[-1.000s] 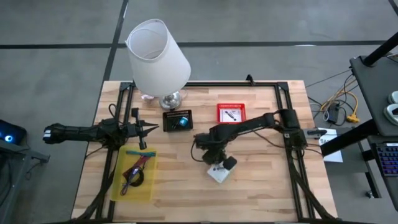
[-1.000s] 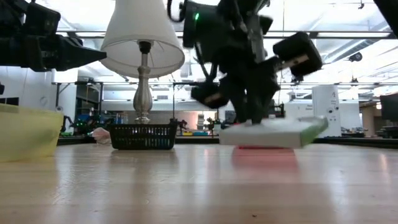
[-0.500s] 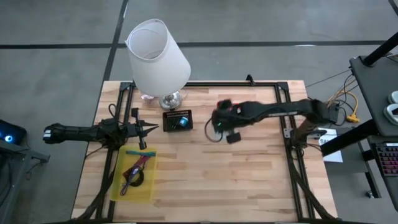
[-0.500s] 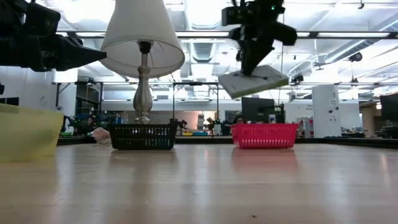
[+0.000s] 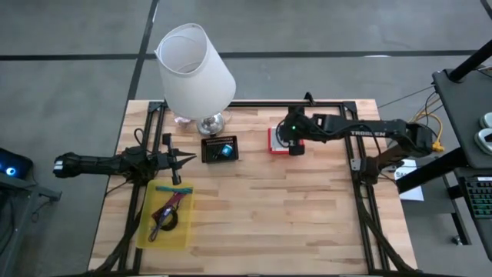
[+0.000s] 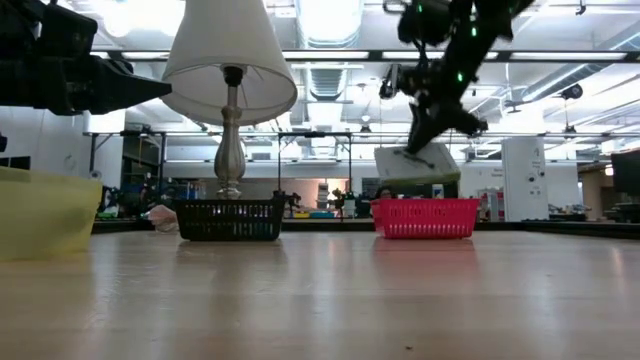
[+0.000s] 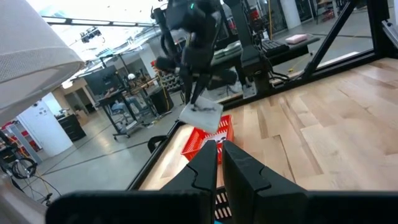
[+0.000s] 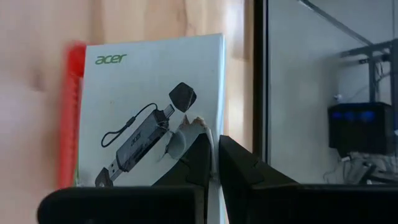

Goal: Pick and place items into bin
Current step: Put the card reader box into the red bin, then return to Home Position

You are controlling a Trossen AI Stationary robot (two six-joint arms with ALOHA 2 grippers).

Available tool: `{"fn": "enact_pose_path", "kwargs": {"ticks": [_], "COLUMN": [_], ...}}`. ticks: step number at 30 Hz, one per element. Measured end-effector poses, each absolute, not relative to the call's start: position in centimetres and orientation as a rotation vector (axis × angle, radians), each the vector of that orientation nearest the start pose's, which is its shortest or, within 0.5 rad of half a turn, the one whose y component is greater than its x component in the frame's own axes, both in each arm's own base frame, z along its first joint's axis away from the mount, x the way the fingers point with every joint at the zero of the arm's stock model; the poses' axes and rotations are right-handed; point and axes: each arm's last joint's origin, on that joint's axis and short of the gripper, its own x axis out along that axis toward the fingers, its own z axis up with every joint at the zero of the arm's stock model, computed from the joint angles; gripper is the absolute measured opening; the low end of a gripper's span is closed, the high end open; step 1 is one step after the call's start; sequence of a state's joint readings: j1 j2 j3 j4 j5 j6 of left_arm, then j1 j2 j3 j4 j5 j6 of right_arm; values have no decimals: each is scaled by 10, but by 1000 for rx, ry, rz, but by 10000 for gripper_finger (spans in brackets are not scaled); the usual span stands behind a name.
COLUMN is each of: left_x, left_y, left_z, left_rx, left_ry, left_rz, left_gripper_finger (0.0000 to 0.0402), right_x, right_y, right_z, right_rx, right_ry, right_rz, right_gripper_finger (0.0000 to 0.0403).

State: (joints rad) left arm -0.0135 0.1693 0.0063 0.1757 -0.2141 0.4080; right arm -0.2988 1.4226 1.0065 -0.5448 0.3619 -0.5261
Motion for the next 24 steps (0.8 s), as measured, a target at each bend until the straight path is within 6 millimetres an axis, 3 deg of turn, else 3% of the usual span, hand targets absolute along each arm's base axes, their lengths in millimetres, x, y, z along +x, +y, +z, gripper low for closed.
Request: {"fn": "enact_pose_path", "kwargs": {"ticks": [6, 12, 24], "left_x": [107, 107, 107], "left_y": [5, 5, 5], "left_z": [169, 169, 169], "left_rx": [406, 405, 405], "left_ry": [29, 29, 29], "left_rz": [200, 200, 200], "left_gripper_finger": [8, 8, 8], "right_x": [261, 261, 259], "right_y": [-111, -114, -117], "right_z": [227, 223, 226], "right_rx": [-492, -429, -414], "right_ry": [1102, 1071, 1090], "right_rz": [-383, -335, -385], "right_gripper_finger": [12, 18, 137]}}
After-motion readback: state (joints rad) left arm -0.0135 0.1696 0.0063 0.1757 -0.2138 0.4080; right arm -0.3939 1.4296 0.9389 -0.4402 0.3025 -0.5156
